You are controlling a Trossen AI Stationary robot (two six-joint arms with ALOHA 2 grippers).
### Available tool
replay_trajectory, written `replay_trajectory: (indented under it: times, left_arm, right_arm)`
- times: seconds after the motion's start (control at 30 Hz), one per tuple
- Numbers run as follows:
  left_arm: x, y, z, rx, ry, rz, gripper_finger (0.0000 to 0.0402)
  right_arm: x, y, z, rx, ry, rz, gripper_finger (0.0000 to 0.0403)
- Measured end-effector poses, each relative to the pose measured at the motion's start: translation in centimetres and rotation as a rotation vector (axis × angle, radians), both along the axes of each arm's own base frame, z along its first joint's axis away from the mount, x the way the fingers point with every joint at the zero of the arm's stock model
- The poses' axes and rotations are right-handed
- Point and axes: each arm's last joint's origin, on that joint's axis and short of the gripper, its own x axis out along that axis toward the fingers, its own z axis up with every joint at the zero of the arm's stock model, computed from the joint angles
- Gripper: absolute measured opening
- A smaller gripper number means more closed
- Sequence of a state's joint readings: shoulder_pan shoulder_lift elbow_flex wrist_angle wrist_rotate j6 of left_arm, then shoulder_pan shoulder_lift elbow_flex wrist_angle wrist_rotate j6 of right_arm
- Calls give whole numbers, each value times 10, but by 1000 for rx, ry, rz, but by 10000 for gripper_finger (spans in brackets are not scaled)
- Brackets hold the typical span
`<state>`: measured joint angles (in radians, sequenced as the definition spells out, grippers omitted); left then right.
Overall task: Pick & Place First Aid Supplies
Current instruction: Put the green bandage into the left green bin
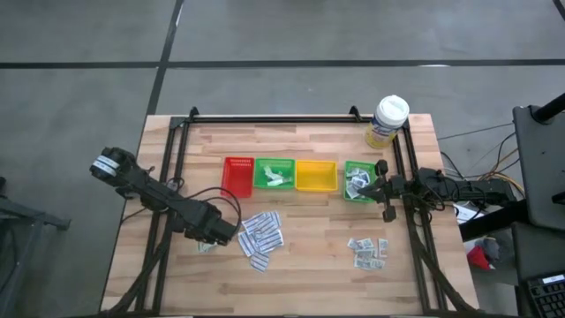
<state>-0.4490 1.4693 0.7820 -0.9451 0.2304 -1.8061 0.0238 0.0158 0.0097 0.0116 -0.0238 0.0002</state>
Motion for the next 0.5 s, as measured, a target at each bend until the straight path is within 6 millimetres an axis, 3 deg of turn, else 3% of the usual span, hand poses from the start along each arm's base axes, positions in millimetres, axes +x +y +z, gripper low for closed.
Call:
replay_trajectory:
  times: [0.5]
  left_arm:
    - [-1, -1, -7, -23, 51, 9, 151]
  right_arm:
    - [0, 0, 0, 0, 0, 0, 8]
